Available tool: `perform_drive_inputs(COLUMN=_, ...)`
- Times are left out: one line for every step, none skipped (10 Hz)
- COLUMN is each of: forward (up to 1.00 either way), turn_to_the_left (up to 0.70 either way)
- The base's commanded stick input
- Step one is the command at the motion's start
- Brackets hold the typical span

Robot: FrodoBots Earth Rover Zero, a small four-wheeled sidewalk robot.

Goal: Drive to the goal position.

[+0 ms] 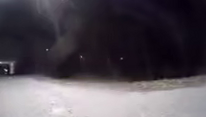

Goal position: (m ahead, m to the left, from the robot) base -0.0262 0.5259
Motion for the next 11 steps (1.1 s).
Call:
perform_drive_inputs(forward=0.00, turn_to_the_left=-1.00)
perform_drive_inputs(forward=0.00, turn_to_the_left=-1.00)
perform_drive_inputs(forward=0.00, turn_to_the_left=-1.00)
perform_drive_inputs(forward=0.00, turn_to_the_left=-1.00)
perform_drive_inputs(forward=0.00, turn_to_the_left=-1.00)
perform_drive_inputs(forward=0.00, turn_to_the_left=-1.00)
perform_drive_inputs(forward=0.00, turn_to_the_left=-1.00)
perform_drive_inputs(forward=0.00, turn_to_the_left=-1.00)
perform_drive_inputs(forward=0.00, turn_to_the_left=-1.00)
perform_drive_inputs(forward=0.00, turn_to_the_left=-1.00)
perform_drive_inputs(forward=0.00, turn_to_the_left=-1.00)
